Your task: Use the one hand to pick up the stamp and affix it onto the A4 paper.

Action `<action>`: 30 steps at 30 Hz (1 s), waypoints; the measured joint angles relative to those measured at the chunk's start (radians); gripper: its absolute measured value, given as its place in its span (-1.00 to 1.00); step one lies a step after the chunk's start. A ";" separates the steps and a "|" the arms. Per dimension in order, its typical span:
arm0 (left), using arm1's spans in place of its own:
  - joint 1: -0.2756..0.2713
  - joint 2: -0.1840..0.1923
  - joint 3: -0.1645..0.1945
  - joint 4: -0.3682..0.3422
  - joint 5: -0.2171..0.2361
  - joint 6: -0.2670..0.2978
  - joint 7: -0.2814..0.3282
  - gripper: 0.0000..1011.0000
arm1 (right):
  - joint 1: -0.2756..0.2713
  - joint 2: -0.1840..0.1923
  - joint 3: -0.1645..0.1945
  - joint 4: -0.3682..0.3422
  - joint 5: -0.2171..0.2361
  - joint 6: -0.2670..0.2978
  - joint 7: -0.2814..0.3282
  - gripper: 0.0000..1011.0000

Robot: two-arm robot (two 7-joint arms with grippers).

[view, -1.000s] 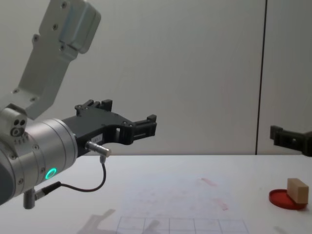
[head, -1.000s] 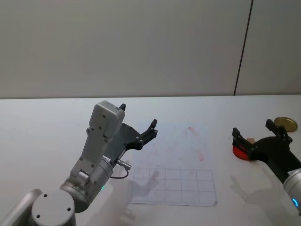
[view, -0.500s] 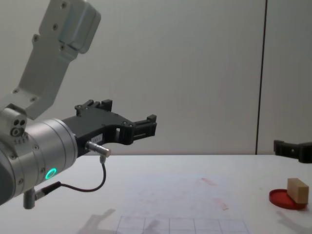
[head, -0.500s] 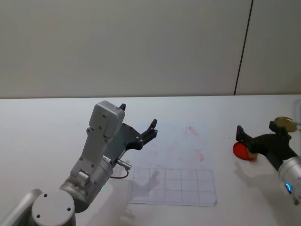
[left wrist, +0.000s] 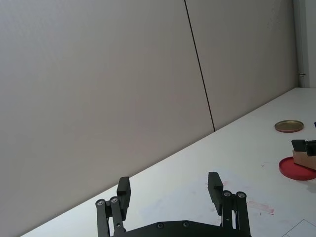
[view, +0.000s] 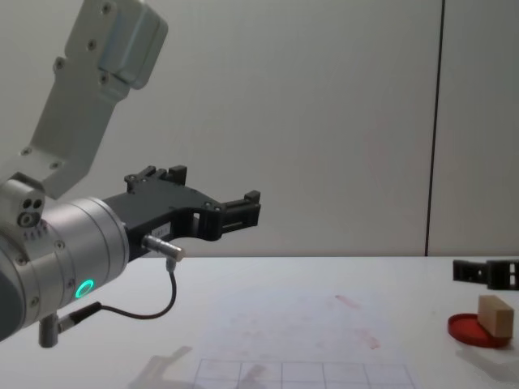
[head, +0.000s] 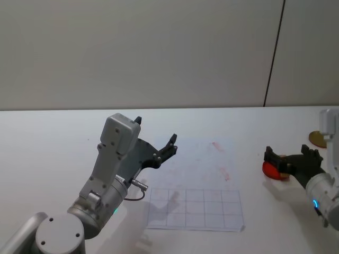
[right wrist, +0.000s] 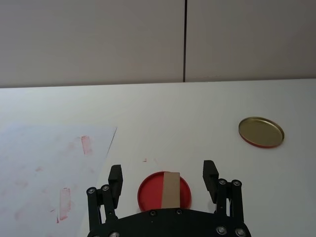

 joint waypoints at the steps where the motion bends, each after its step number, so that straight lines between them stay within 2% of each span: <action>1: 0.000 0.000 0.000 0.000 0.000 0.000 0.000 0.96 | 0.002 -0.002 0.000 0.003 0.001 0.003 -0.003 0.98; 9: 0.000 0.000 0.000 0.000 0.000 0.000 0.000 0.96 | 0.021 -0.024 -0.003 0.029 0.005 0.049 -0.047 0.98; 12: 0.000 0.000 0.000 0.000 0.000 0.000 0.000 0.96 | 0.025 -0.029 -0.004 0.035 0.005 0.058 -0.057 0.91; 21: 0.000 0.000 0.000 0.000 0.000 0.000 0.000 0.96 | 0.047 -0.051 -0.006 0.068 0.005 0.100 -0.092 0.44; 30: 0.000 0.000 0.000 0.000 0.000 0.000 0.000 0.96 | 0.071 -0.071 -0.009 0.104 -0.005 0.124 -0.107 -0.18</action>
